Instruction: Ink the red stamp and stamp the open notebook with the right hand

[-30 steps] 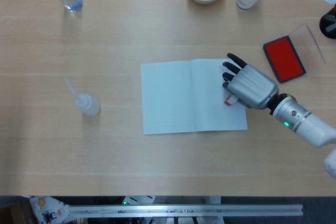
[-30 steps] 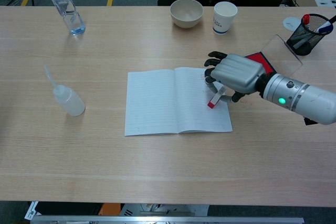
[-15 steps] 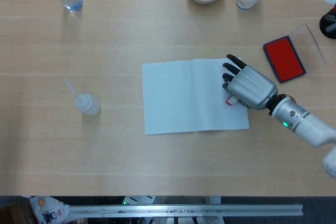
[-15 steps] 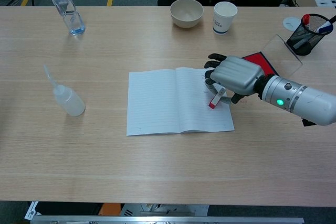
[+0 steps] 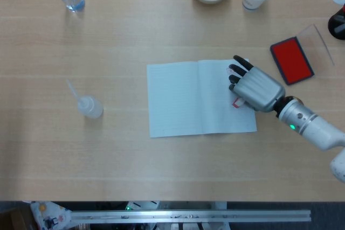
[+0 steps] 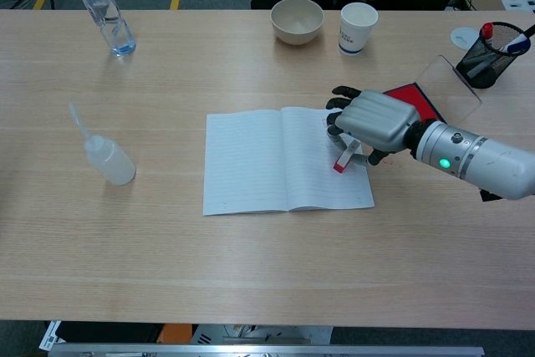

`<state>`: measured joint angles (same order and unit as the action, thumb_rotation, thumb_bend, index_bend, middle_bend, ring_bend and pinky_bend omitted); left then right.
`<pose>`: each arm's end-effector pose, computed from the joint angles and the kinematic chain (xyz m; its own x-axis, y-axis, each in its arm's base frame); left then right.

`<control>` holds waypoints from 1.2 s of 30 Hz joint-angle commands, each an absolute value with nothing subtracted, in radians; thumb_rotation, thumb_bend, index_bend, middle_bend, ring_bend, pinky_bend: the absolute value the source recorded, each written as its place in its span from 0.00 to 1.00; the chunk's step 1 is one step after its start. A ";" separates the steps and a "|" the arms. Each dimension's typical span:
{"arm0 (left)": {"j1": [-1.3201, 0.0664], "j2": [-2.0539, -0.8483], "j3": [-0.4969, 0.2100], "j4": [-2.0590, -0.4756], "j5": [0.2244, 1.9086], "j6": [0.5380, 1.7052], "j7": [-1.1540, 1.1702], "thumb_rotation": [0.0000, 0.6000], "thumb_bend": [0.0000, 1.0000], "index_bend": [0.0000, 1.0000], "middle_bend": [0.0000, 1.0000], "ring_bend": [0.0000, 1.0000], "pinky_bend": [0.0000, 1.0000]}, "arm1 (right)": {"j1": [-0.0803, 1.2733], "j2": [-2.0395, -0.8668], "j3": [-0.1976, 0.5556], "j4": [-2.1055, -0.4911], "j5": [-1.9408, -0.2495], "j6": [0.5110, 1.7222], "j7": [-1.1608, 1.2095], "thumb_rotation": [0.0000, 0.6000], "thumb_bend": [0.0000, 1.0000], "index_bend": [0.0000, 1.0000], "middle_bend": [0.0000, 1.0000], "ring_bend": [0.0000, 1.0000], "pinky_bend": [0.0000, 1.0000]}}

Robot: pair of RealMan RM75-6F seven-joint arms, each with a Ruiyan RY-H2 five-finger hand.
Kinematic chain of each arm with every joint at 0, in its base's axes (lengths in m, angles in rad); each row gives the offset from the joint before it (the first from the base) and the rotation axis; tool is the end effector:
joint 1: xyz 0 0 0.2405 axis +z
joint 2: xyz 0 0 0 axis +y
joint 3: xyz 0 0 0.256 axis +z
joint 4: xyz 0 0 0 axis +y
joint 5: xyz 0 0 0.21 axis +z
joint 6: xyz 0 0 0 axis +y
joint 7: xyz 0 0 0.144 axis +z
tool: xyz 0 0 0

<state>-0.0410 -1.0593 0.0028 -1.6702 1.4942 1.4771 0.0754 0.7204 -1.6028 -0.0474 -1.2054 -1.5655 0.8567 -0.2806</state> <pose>-0.3169 0.1554 0.1651 0.4636 0.0826 0.8822 0.8835 0.0332 -0.4673 -0.2046 -0.3063 -0.0599 0.8074 -0.1662 0.5661 -0.4984 -0.7057 0.5036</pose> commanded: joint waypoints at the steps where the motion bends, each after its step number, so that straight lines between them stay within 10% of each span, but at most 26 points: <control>1: -0.040 -1.059 0.003 -1.669 1.494 1.478 0.074 1.00 0.34 0.18 0.13 0.10 0.09 | 0.721 -1.603 -0.047 -1.206 -1.565 0.857 -0.281 1.00 0.33 0.65 0.38 0.14 0.03; 36: -0.047 -1.056 0.003 -1.699 1.512 1.479 0.097 1.00 0.34 0.18 0.13 0.10 0.09 | 0.661 -1.416 0.001 -1.328 -1.506 0.960 -0.238 1.00 0.33 0.65 0.38 0.14 0.03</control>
<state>-0.0466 -1.0555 0.0028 -1.6990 1.5123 1.4790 0.0969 0.6612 -1.4164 0.0013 -1.3284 -1.5059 0.9607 -0.2381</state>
